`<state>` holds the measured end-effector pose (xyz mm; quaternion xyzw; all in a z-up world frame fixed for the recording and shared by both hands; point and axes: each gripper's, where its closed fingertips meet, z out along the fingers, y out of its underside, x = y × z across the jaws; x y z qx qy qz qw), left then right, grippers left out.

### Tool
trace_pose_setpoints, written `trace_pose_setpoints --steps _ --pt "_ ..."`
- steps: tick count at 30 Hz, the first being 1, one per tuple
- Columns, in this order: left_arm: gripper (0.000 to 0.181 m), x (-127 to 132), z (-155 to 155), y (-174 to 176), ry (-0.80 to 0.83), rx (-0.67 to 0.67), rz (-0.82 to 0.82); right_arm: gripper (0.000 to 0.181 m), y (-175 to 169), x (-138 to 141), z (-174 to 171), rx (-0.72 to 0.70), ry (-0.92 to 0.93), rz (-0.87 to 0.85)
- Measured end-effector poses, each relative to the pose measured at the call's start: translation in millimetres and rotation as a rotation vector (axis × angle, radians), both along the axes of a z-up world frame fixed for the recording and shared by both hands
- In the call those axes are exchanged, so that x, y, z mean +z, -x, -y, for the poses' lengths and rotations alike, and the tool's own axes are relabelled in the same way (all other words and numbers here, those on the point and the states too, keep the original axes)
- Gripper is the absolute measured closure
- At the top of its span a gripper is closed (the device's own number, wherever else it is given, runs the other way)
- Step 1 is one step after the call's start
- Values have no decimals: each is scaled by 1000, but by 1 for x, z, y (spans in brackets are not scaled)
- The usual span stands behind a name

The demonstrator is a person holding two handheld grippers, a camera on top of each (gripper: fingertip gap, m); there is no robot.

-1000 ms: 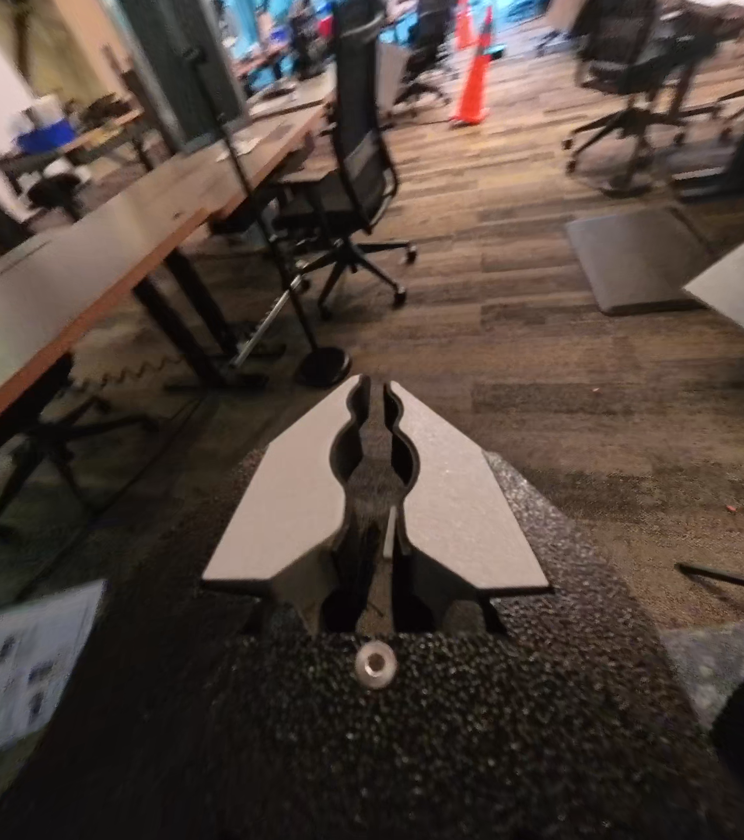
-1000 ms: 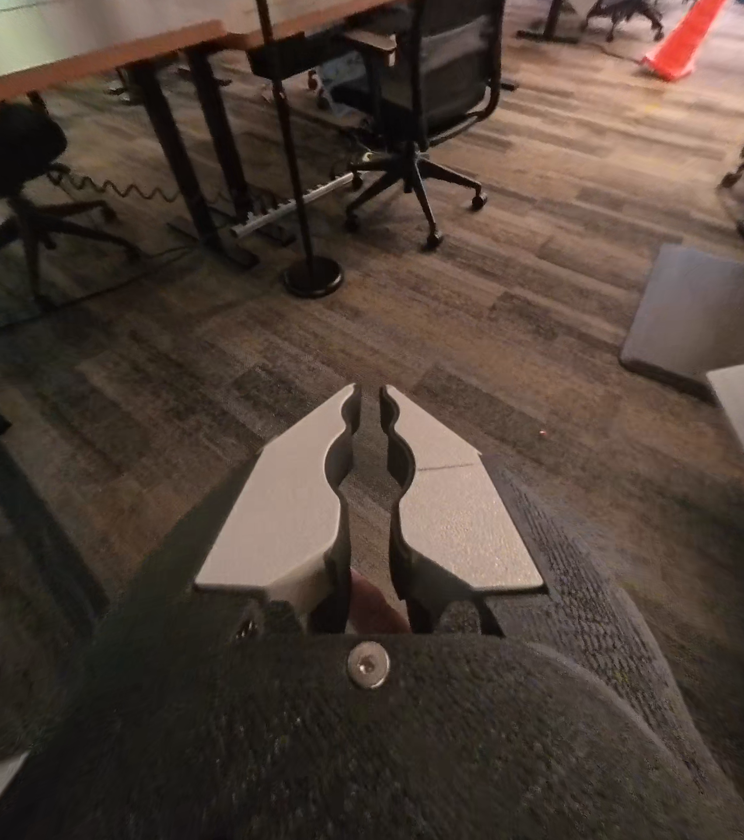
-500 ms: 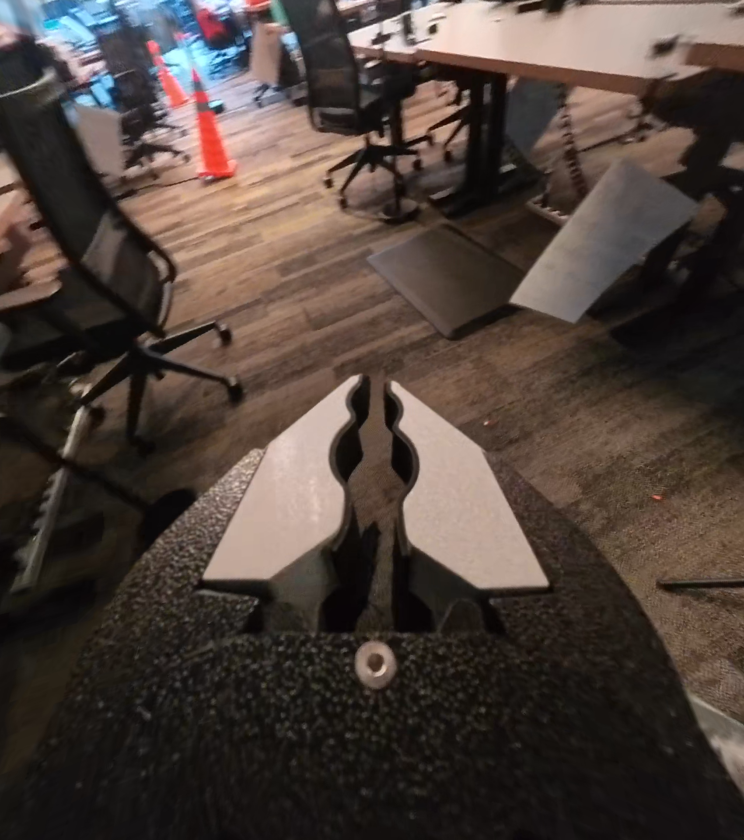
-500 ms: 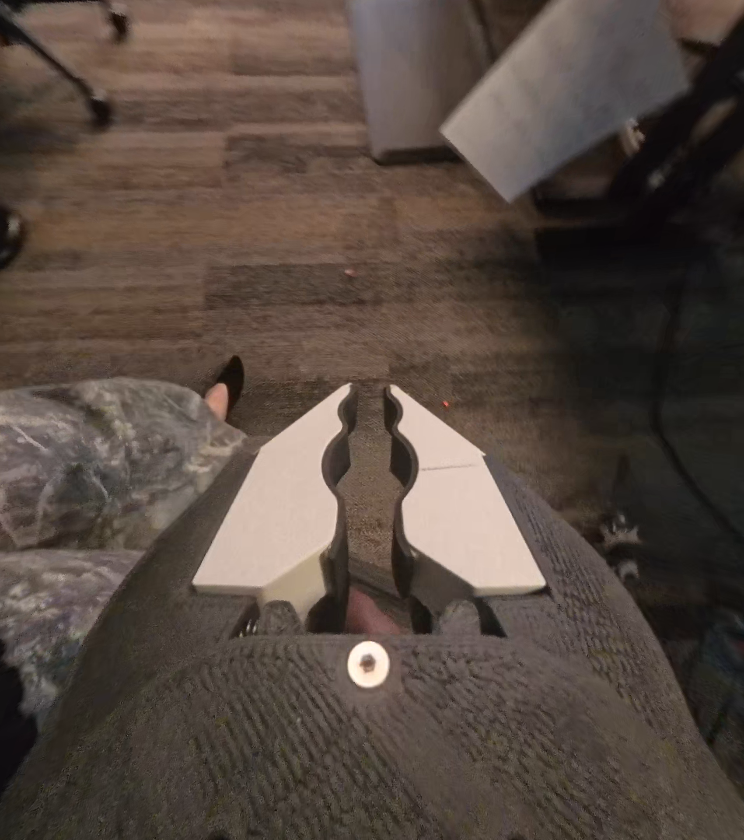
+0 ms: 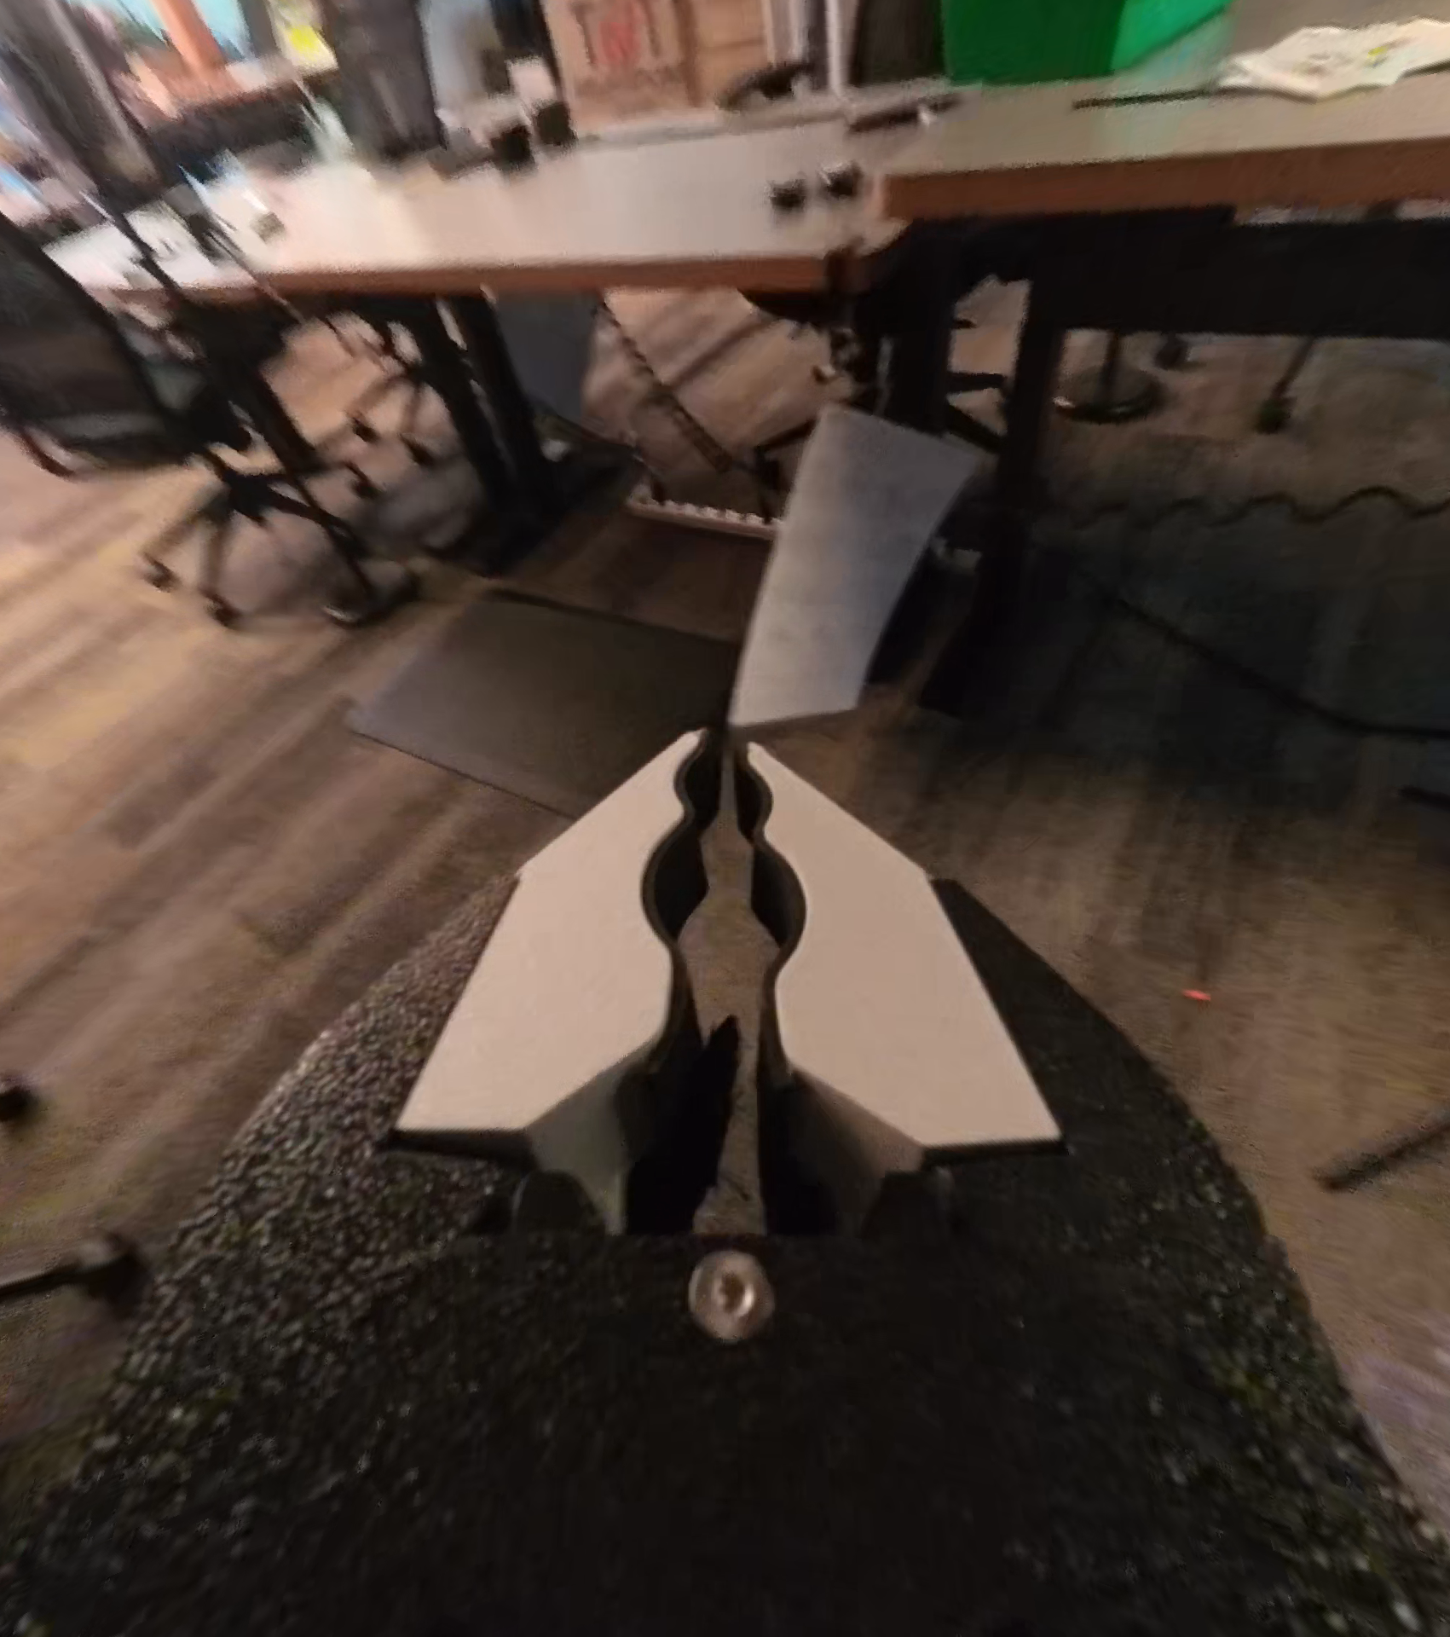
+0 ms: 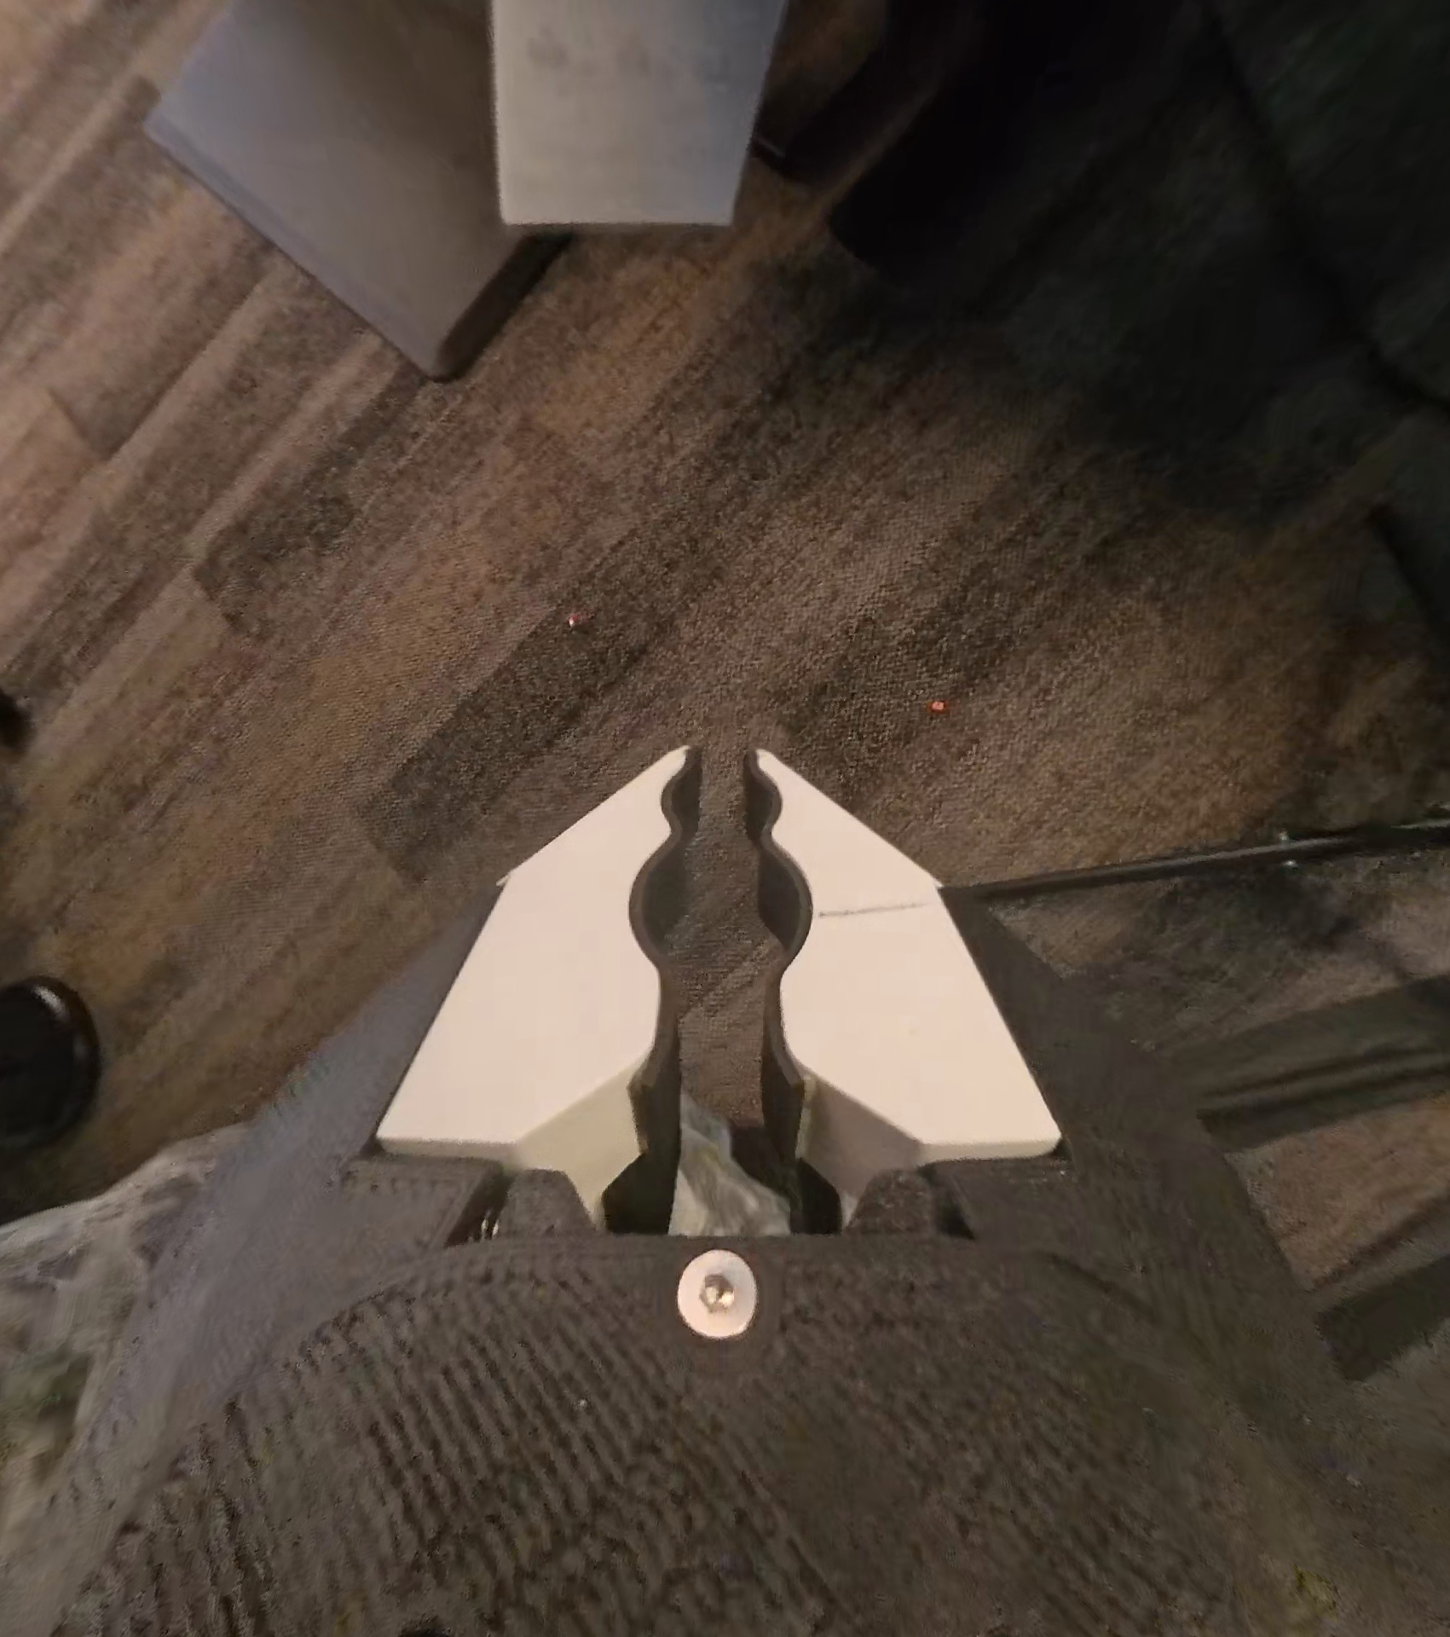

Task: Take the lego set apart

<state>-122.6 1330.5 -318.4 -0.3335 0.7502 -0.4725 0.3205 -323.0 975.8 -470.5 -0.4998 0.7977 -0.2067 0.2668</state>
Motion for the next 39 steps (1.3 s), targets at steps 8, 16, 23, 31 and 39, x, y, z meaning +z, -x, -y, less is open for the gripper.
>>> trace_pose_setpoints --steps 8,16,23,31,39 --pt "173 -144 53 -76 -26 -37 -321 169 -42 -87 12 39 59 -98" --pt "154 -332 93 -167 -109 18 -457 150 -127 -261 53 -91 -65 -80" --pt "150 -576 111 -203 -384 -73 -648 146 -143 -485 120 -280 4 -254" --pt "150 -693 137 -212 -401 -122 -754 143 -139 -637 147 -328 62 -401" --pt "147 -708 137 -221 -360 -46 -788 154 -127 -672 161 -313 83 -423"
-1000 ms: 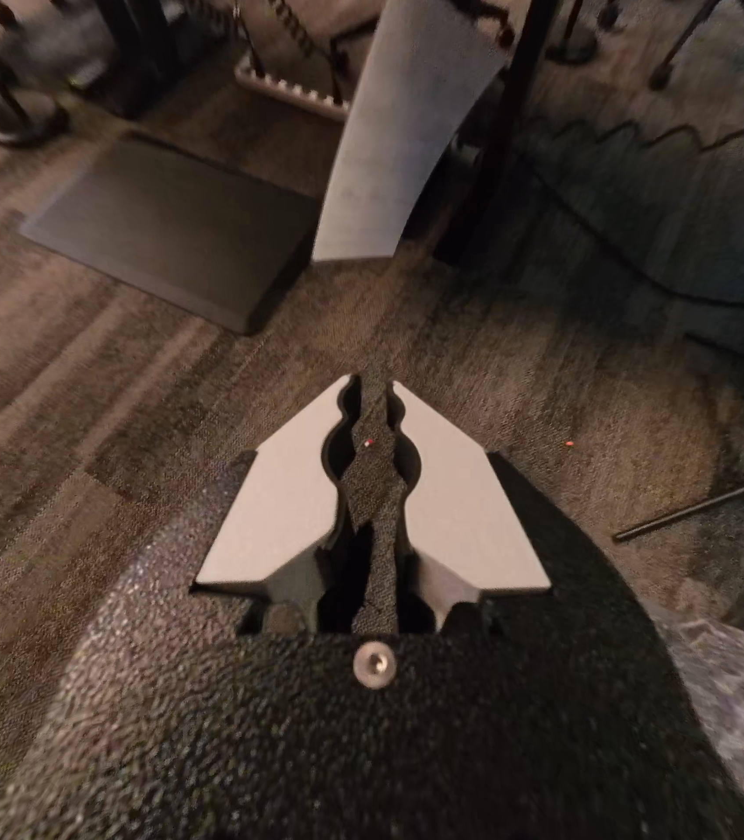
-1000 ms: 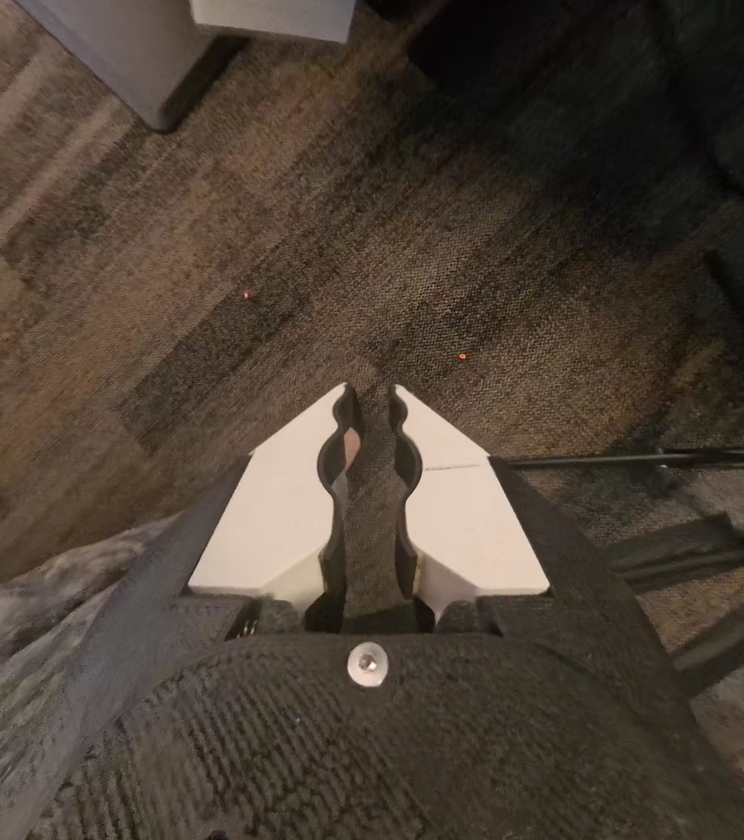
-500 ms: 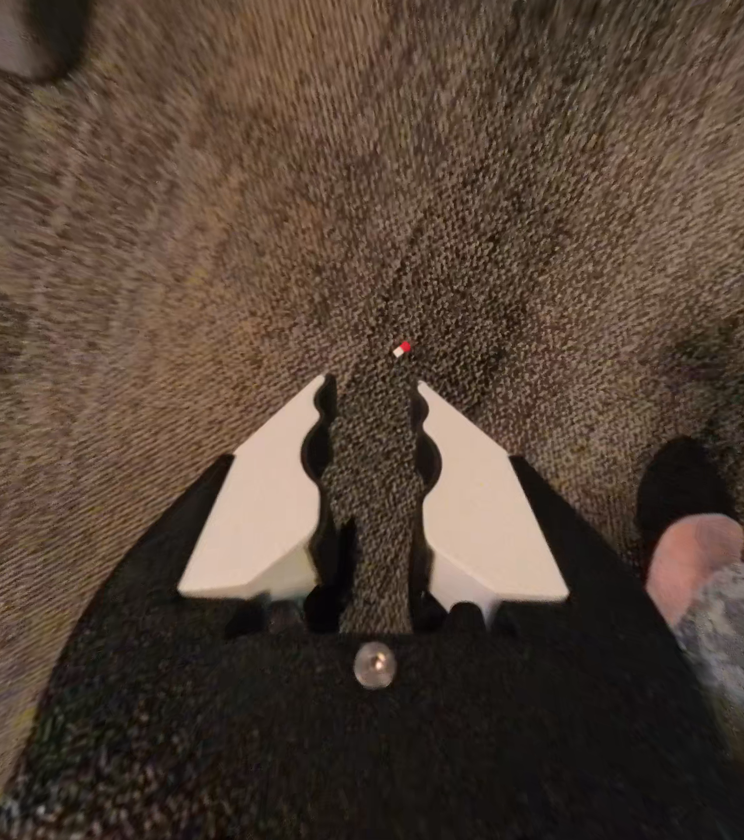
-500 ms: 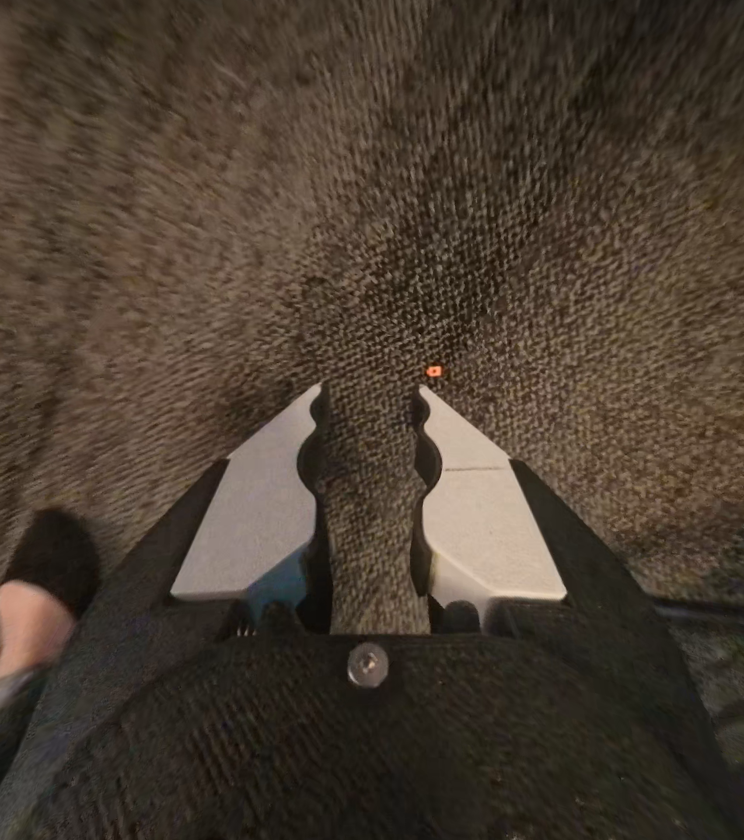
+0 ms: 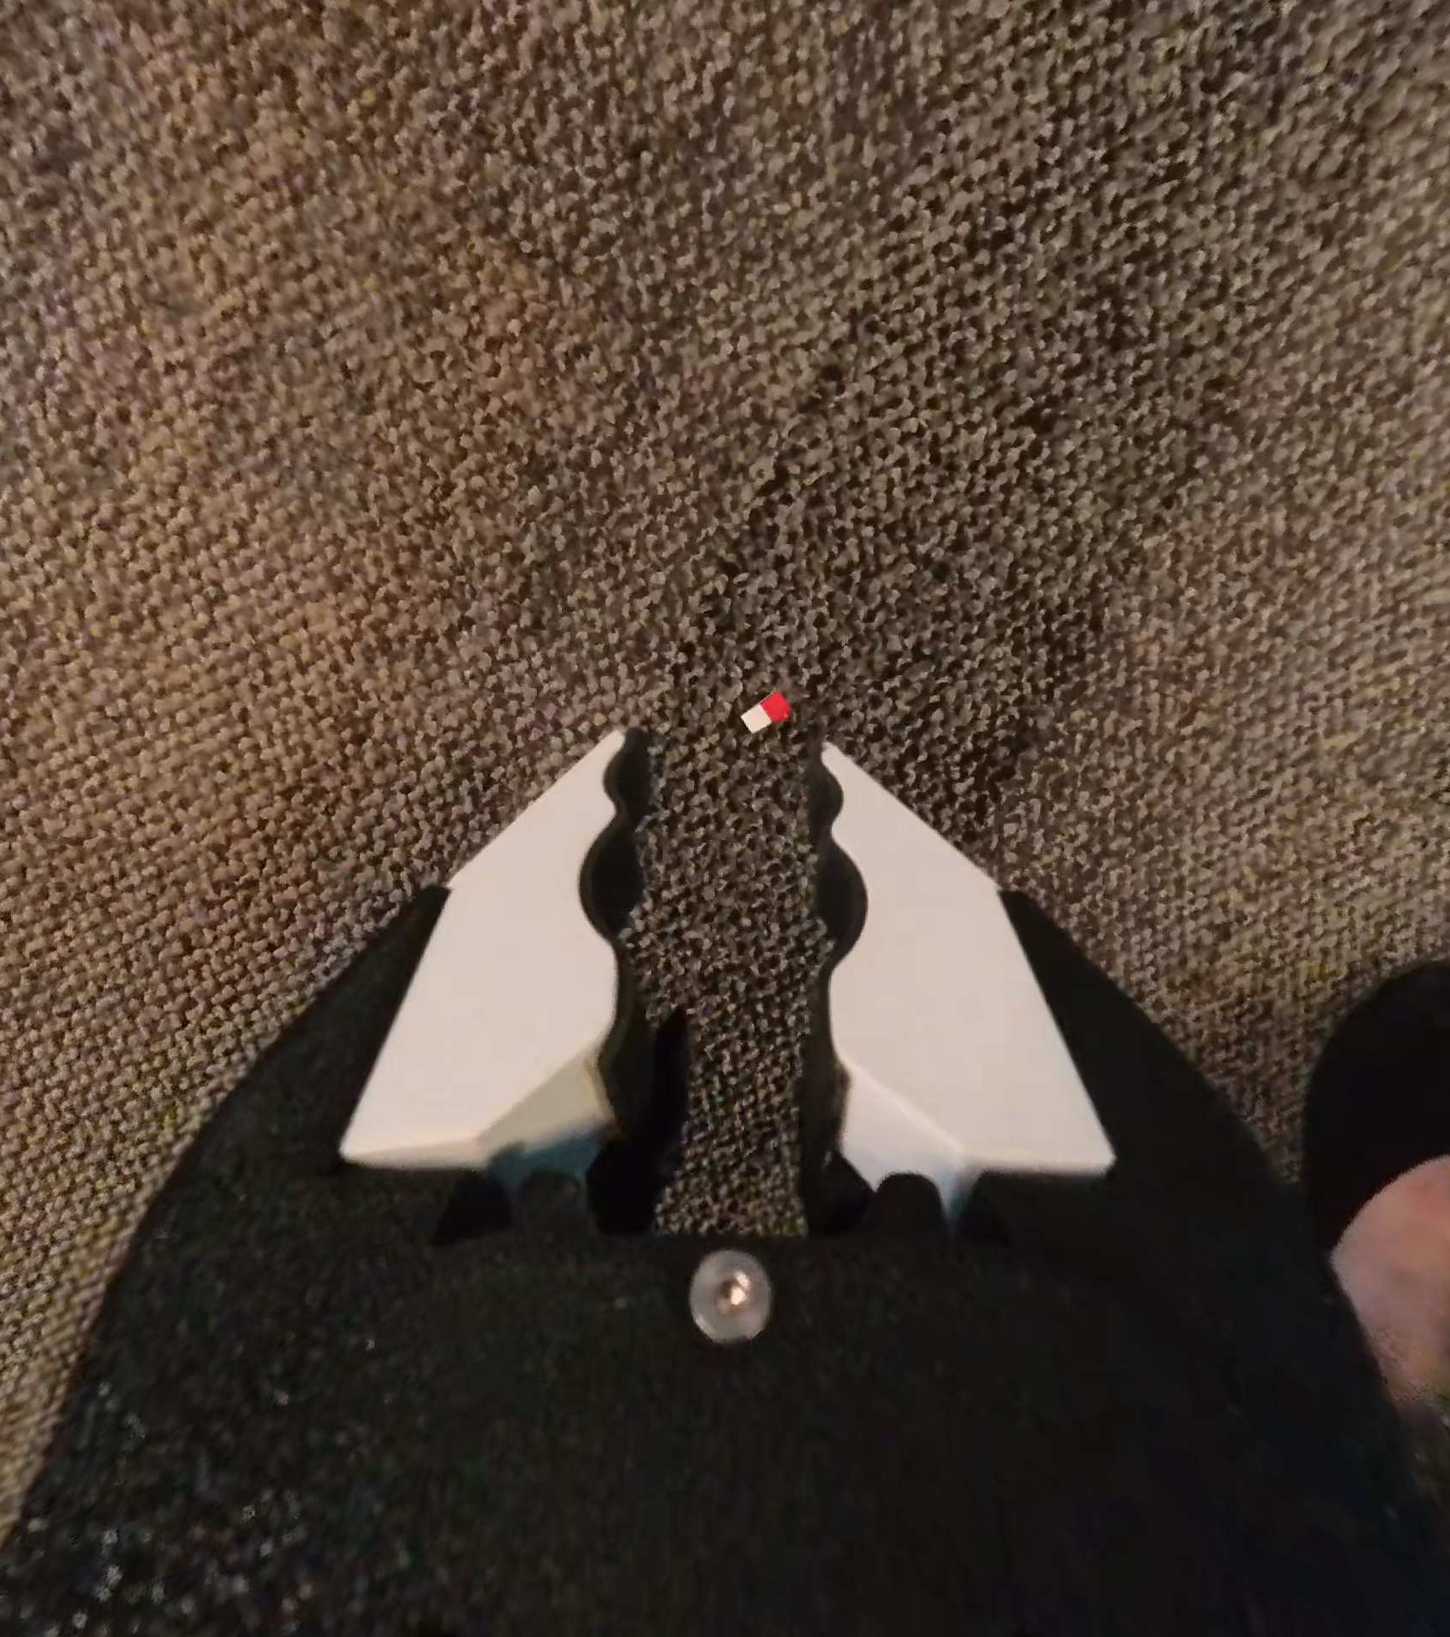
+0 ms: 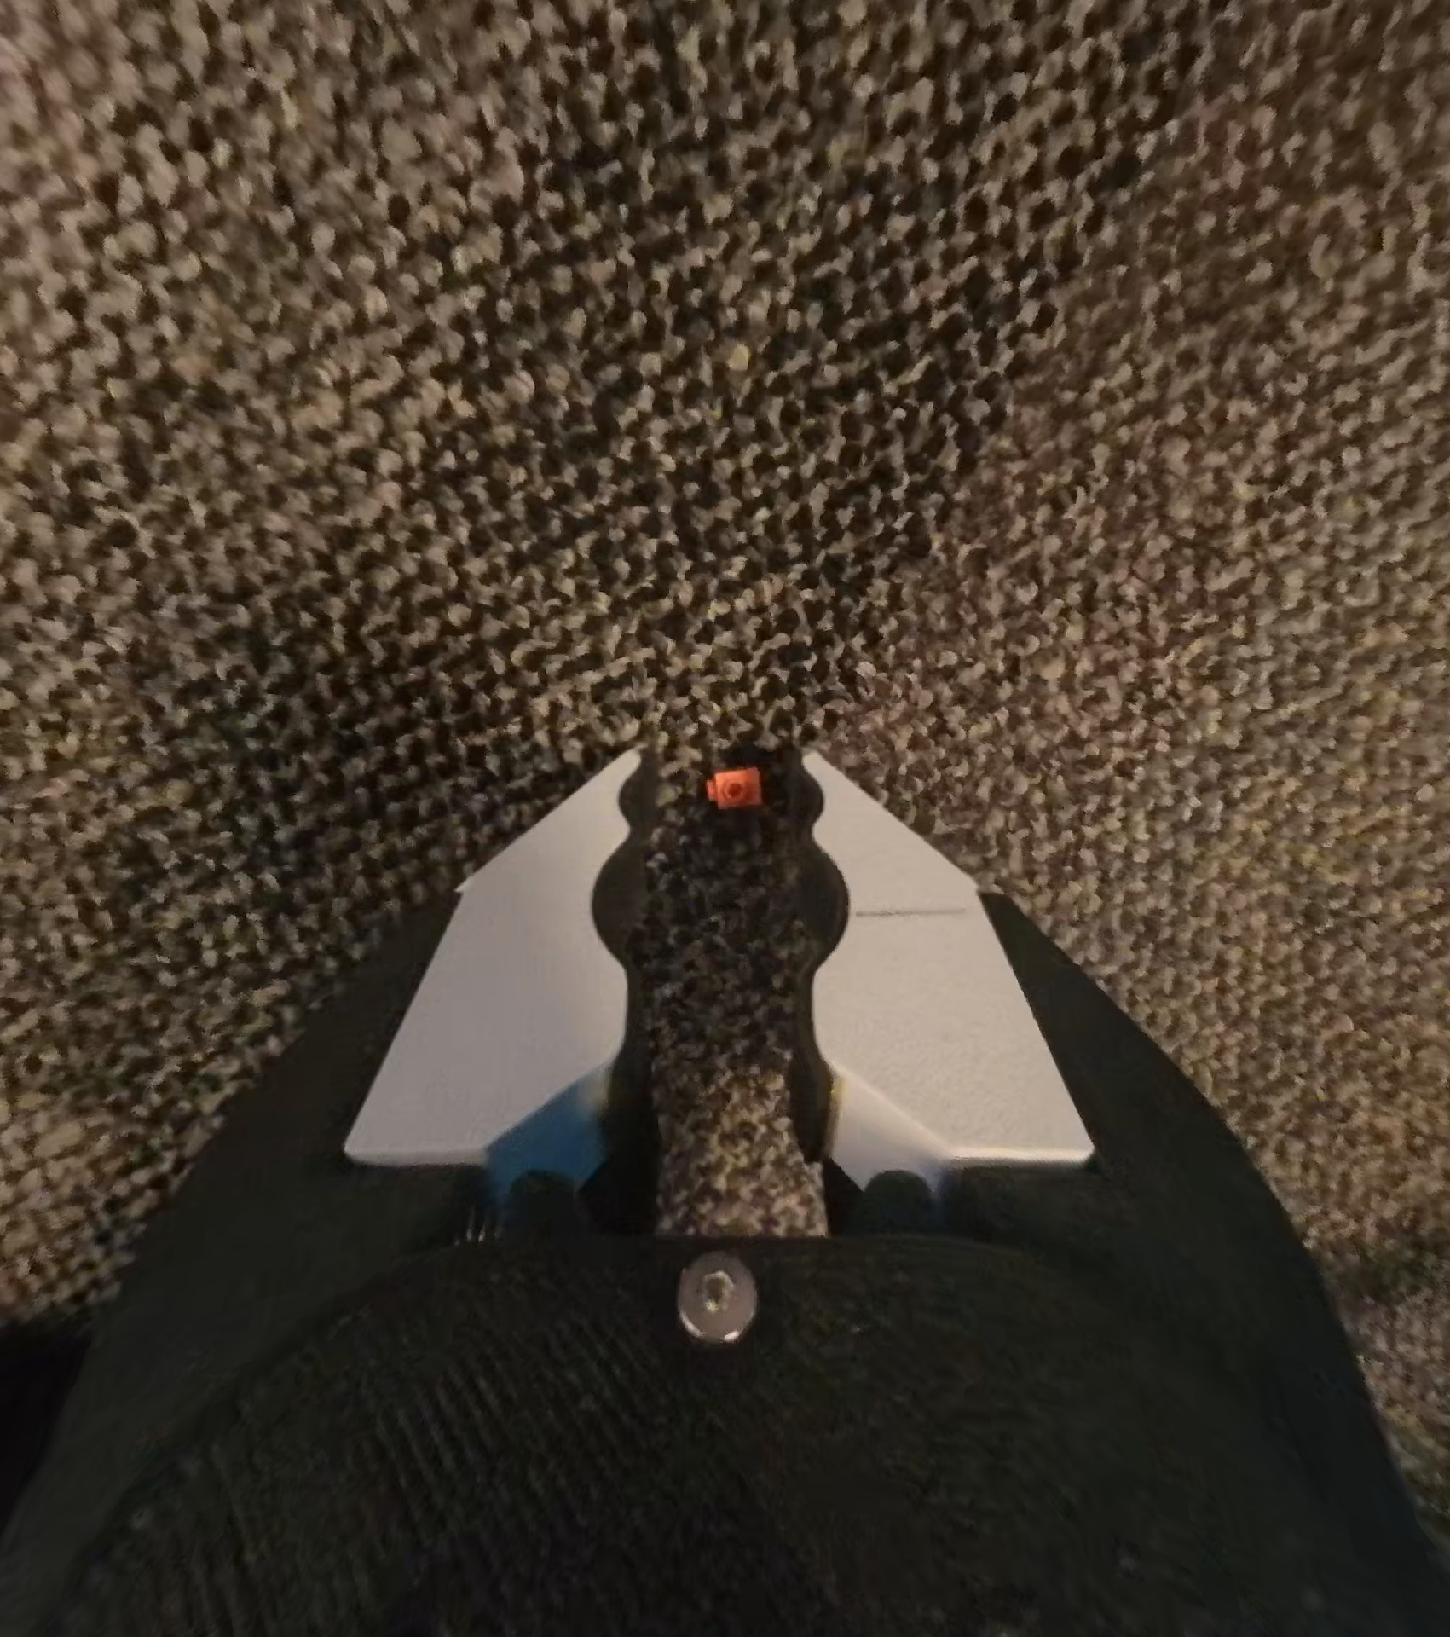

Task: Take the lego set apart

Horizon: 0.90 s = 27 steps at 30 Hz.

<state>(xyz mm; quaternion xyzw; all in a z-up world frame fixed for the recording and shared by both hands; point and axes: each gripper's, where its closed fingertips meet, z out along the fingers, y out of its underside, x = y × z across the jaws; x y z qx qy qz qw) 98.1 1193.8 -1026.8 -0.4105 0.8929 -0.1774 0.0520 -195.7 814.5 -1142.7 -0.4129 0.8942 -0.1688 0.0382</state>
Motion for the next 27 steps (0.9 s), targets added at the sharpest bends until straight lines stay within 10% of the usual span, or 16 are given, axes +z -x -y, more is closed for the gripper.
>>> trace_pose_setpoints --steps 19,27 --pt "146 -13 6 10 0 37 -13 174 -6 1 -11 -56 -51 -6" --pt "152 -52 32 12 -39 -284 -12 173 -78 45 -74 217 -94 190"
